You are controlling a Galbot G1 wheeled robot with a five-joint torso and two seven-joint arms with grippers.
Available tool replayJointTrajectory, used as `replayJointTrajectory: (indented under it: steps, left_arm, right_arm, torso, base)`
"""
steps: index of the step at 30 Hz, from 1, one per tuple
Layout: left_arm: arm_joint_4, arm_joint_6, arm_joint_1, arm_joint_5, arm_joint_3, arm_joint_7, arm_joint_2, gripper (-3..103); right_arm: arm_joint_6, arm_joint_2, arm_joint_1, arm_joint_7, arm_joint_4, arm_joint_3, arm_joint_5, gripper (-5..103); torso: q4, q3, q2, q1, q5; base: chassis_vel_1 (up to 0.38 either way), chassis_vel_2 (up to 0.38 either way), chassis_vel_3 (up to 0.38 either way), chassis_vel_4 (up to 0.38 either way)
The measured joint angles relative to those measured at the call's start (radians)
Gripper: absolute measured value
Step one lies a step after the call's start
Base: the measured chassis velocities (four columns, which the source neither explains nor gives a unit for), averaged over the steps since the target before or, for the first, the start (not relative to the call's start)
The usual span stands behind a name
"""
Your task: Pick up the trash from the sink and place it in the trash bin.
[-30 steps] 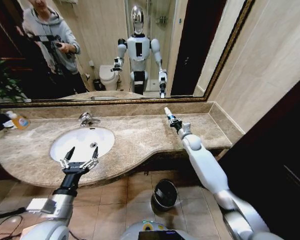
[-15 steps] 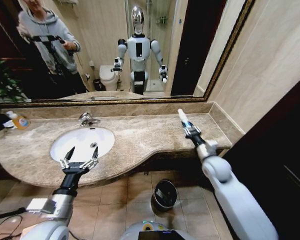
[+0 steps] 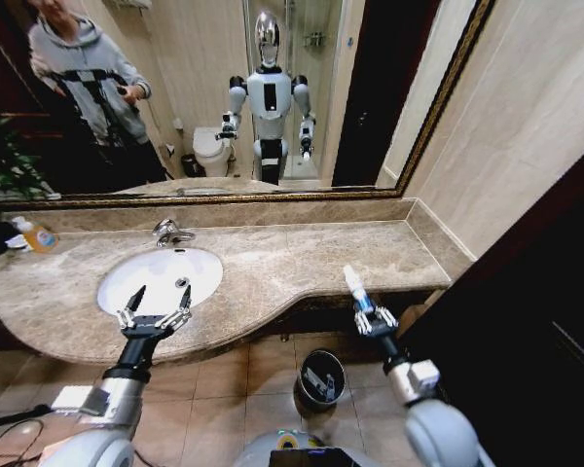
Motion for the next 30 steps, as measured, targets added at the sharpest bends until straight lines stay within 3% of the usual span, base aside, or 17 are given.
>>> replayJointTrajectory:
  steps: [7,12,18,30]
  left_arm:
    - [0.000,0.000,0.000,0.000,0.000,0.000,0.000,100]
    - [0.000,0.000,0.000,0.000,0.000,0.000,0.000,100]
    - [0.000,0.000,0.000,0.000,0.000,0.000,0.000,100]
    - [0.000,0.000,0.000,0.000,0.000,0.000,0.000,100]
  right_arm:
    - [0.122,0.072,-0.079,0.003,-0.110,-0.018,-0.096,31]
    - [0.180,0.079,-0.098,0.008,-0.222,-0.021,-0.125,31]
    - [0.183,0.073,-0.060,0.009,-0.344,-0.035,-0.128,31]
    - [0.114,0.077,0.082,-0.008,-0.548,-0.104,-0.172,31]
  torso:
    - [0.0000,0.000,0.000,0.000,0.0000]
    - [0.0000,0.000,0.000,0.000,0.0001]
    - [0.0001,0.000,0.000,0.000,0.0003]
    - [0.0000,0.000,0.000,0.000,0.0001]
  base:
    - [0.000,0.000,0.000,0.000]
    - [0.000,0.000,0.000,0.000]
    - [0.000,0.000,0.000,0.000]
    - [0.000,0.000,0.000,0.000]
